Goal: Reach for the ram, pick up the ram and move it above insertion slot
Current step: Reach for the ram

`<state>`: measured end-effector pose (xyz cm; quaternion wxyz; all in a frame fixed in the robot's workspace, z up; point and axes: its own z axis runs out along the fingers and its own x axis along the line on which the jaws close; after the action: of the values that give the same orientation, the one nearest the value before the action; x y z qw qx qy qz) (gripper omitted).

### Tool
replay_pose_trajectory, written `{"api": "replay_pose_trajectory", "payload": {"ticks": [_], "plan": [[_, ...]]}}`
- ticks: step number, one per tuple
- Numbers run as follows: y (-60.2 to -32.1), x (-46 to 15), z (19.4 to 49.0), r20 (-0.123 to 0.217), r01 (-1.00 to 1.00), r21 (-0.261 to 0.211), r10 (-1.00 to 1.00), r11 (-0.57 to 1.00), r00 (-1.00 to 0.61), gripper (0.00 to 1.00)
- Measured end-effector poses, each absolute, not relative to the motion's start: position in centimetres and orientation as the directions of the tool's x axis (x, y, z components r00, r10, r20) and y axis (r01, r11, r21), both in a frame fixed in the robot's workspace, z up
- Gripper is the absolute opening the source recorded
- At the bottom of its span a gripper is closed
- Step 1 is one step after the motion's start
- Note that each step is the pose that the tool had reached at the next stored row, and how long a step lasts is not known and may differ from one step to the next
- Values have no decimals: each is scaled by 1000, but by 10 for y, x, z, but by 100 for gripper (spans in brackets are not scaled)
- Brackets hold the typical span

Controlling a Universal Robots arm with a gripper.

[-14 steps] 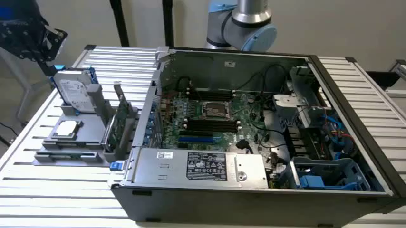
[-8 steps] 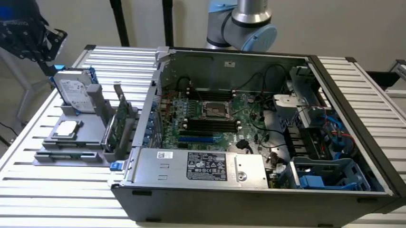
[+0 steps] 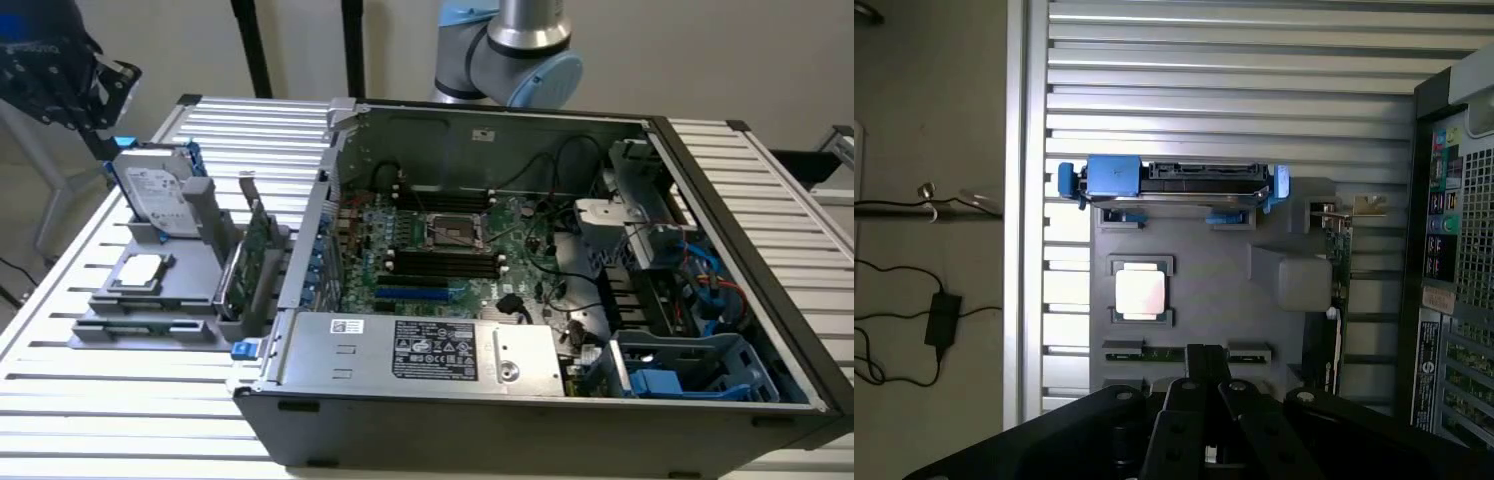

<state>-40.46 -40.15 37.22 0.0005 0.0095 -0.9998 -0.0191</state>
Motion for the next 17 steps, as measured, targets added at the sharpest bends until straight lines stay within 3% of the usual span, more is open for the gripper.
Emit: {"api": "replay_pose_trajectory", "payload": {"ticks": [5,17], "plan": [[-406,-405,372,1,-19,38,-19,999,-1000,11],[-454,-401,361,1,-19,38,-19,999,-1000,11]]}}
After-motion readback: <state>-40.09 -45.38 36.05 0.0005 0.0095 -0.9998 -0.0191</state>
